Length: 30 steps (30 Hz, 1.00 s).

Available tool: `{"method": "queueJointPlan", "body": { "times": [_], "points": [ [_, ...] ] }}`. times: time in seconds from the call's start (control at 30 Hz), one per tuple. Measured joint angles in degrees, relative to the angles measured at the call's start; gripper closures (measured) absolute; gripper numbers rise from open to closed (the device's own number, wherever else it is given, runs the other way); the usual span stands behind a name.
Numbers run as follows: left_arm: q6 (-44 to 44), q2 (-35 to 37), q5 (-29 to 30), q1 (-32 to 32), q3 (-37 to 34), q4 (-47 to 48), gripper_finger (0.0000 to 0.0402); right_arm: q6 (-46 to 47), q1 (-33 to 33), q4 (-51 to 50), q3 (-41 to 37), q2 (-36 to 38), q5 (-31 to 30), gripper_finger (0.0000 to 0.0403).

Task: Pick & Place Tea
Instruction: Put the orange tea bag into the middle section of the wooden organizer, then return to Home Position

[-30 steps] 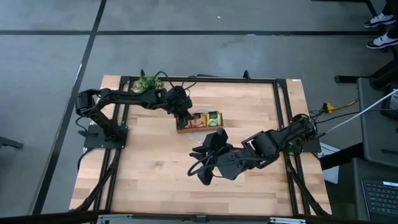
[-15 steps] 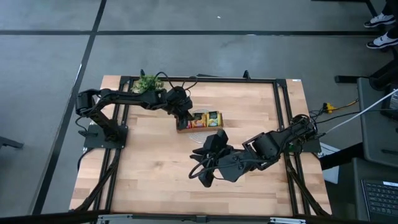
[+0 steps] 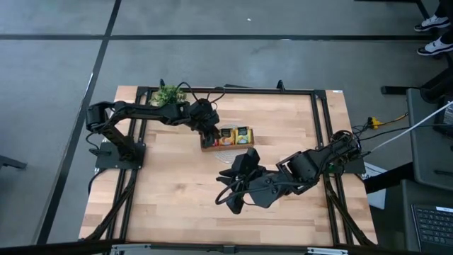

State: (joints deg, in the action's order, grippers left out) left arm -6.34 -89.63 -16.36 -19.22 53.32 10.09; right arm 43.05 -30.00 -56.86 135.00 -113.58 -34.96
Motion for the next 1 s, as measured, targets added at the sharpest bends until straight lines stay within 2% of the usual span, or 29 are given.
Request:
{"method": "queueJointPlan", "body": {
  "times": [0.17,0.23,0.4,0.53,0.6,0.83,1.0],
  "points": [
    [-2.8,2.7,-2.6,0.7,-0.1,0.6,0.0285,-1.8,0.0,-0.7,0.0,0.0,0.0,0.0327],
    [-2.8,4.5,-2.6,1.7,-0.1,0.3,0.0306,-2.3,0.0,-1.6,0.0,0.0,0.0,0.0332],
    [-3.3,8.8,-1.5,4.6,-0.1,-0.2,0.0389,-4.5,0.0,-2.6,0.0,0.0,0.0,0.0352],
    [-6.3,10.8,-0.6,8.0,-0.1,-2.9,0.0398,-4.7,0.0,-4.0,-0.8,0.0,-0.6,0.0382],
    [-8.1,11.7,2.0,10.5,-0.6,-5.4,0.0399,-5.1,0.0,-5.9,-1.4,-0.1,-1.0,0.0396],
    [-12.7,16.5,14.1,20.7,-2.6,-8.6,0.0400,-4.4,0.4,-10.6,-5.0,-0.1,-3.2,0.0399],
    [-14.1,17.6,19.6,28.5,-2.6,-11.2,0.0400,-7.5,2.3,-7.5,-10.0,-0.1,4.4,0.0400]
  ]
}}
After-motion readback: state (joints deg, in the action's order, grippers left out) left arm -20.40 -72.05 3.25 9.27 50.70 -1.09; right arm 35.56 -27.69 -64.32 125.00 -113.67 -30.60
